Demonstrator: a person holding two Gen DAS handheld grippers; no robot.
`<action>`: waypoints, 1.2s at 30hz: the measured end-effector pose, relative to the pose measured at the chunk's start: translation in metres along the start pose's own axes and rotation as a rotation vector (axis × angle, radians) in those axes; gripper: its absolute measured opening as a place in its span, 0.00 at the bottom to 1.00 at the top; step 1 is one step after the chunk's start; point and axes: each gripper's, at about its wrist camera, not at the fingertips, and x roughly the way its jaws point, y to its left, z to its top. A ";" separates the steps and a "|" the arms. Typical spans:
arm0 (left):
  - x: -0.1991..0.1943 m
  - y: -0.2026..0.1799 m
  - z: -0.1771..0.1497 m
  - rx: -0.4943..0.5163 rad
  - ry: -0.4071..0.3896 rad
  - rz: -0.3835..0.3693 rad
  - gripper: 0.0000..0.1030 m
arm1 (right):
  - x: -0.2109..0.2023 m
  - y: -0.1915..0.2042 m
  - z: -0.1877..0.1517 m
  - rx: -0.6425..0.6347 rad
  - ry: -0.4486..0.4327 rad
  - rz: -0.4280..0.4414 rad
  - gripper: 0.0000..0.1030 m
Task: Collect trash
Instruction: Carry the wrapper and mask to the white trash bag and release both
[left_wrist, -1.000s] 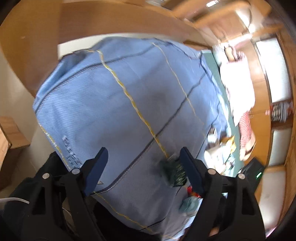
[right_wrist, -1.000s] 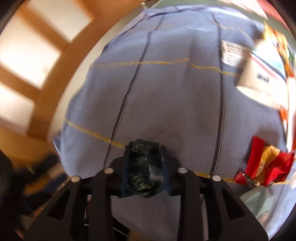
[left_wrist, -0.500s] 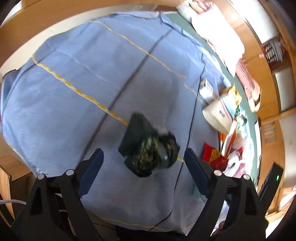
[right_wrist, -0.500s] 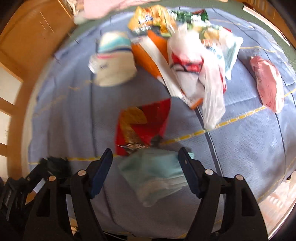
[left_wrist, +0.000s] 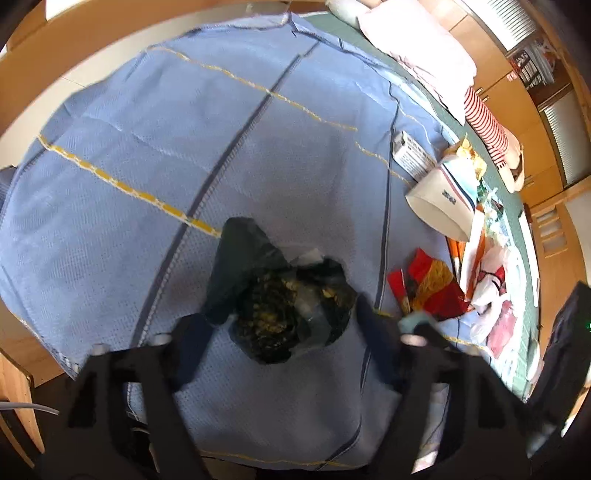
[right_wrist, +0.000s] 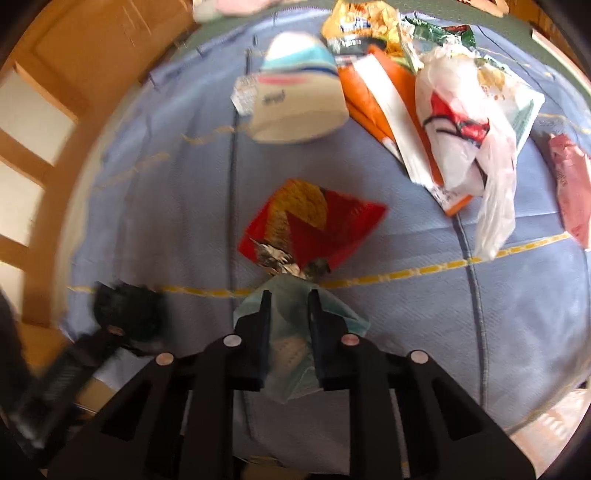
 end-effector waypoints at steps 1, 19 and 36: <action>0.001 0.000 -0.001 0.002 0.003 -0.004 0.62 | -0.005 0.000 0.001 0.013 -0.030 0.005 0.19; -0.088 -0.070 -0.035 0.336 -0.363 0.008 0.54 | -0.133 -0.045 -0.047 0.113 -0.547 0.191 0.19; -0.115 -0.186 -0.157 0.789 -0.131 -0.560 0.55 | -0.226 -0.248 -0.188 0.203 -0.293 -0.393 0.20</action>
